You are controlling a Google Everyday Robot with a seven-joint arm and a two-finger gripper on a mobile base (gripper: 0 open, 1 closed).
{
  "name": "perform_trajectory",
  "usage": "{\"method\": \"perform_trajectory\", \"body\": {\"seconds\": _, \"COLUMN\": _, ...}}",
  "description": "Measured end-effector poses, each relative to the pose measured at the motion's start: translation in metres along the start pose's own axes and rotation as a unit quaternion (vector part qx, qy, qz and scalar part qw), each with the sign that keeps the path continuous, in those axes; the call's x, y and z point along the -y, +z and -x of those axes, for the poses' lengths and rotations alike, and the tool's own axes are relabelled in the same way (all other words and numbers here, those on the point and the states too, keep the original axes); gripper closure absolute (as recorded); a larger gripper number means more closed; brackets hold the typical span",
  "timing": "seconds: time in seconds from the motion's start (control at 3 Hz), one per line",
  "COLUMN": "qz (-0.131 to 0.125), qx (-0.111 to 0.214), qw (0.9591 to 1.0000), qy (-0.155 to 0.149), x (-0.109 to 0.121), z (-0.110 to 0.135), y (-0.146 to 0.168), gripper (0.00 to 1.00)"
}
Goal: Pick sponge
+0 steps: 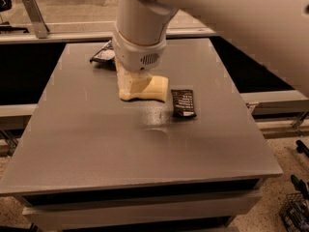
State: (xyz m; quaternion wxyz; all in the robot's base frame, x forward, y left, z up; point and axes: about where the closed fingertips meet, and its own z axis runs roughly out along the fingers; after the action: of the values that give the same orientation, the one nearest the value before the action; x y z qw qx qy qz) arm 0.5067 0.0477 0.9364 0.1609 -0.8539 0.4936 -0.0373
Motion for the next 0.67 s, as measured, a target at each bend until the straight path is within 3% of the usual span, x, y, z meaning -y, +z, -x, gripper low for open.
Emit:
{"method": "perform_trajectory", "body": {"seconds": 0.33, "qz": -0.024, "qx": 0.048, "qw": 0.9985, "qy": 0.011, "x": 0.000, "z": -0.011, "y": -0.016, "gripper": 1.00}}
{"method": "perform_trajectory", "body": {"seconds": 0.67, "qz": -0.022, "qx": 0.078, "qw": 0.9964, "qy": 0.025, "x": -0.003, "z": -0.027, "y": -0.020, "gripper": 1.00}}
